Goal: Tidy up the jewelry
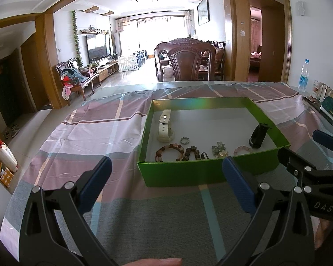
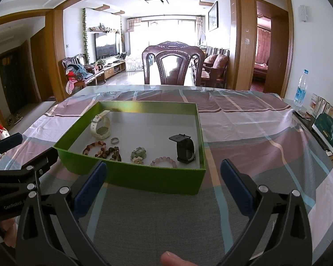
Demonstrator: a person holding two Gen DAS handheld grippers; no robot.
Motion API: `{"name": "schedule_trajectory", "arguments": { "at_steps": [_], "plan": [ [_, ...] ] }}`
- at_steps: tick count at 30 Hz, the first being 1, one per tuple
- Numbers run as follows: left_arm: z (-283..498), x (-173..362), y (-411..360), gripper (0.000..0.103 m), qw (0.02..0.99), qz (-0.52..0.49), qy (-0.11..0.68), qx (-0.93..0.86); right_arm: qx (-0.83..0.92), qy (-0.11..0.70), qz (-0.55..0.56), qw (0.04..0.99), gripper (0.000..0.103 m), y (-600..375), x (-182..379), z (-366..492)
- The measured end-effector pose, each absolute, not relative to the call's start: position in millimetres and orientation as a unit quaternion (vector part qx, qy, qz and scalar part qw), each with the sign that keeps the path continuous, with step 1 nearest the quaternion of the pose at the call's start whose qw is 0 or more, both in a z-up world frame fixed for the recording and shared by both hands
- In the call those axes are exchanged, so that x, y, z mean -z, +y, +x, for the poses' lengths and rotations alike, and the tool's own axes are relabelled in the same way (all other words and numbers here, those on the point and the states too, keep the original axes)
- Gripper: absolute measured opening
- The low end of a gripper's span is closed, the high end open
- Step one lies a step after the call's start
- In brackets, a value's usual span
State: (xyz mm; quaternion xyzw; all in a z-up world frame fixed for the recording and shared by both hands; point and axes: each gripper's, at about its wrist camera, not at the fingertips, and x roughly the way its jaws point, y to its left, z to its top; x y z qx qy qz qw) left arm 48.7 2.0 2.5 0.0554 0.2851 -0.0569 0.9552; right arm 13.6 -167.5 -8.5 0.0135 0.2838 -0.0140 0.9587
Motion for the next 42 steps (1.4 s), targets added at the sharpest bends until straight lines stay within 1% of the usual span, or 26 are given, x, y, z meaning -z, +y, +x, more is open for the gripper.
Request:
{"name": "schedule_trajectory", "arguments": {
  "at_steps": [42],
  "plan": [
    [47.4, 2.7, 2.2, 0.099, 0.955, 0.065, 0.286, 0.052, 0.012, 0.288, 0.012, 0.958, 0.1, -167.9, 12.0, 12.9]
  ]
}}
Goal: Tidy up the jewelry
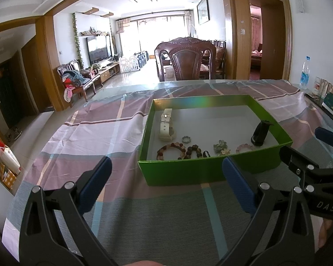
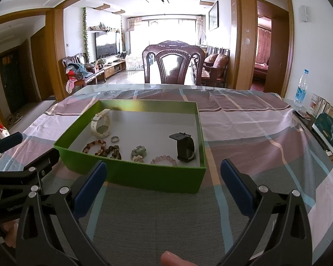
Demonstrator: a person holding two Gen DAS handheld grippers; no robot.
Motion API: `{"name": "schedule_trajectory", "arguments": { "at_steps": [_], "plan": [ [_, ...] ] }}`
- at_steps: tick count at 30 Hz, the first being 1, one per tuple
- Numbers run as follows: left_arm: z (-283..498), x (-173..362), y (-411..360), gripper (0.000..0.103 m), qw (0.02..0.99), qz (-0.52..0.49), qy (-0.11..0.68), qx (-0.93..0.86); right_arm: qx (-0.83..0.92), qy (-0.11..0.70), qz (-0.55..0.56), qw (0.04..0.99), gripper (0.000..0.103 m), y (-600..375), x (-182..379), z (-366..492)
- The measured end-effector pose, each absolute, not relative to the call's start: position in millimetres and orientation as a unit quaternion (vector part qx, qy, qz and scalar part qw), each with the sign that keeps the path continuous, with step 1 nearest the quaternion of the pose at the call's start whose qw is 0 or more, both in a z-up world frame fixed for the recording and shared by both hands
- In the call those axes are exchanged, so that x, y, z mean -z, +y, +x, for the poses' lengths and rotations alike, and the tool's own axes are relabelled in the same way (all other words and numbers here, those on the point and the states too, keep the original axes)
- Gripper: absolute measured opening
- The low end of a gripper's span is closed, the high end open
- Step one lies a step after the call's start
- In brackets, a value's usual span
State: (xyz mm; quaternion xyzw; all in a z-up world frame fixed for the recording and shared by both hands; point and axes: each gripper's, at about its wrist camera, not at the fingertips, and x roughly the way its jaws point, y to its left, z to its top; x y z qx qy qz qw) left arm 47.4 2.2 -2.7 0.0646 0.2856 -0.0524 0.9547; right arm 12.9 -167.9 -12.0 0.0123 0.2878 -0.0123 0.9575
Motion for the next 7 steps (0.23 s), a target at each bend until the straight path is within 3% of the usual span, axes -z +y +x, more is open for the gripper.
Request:
{"name": "schedule_trajectory", "arguments": {
  "at_steps": [7],
  "plan": [
    [52.4, 6.4, 3.2, 0.099, 0.949, 0.06, 0.305, 0.054, 0.0, 0.306, 0.01, 0.952, 0.1, -165.0, 18.1, 17.5]
  ]
}}
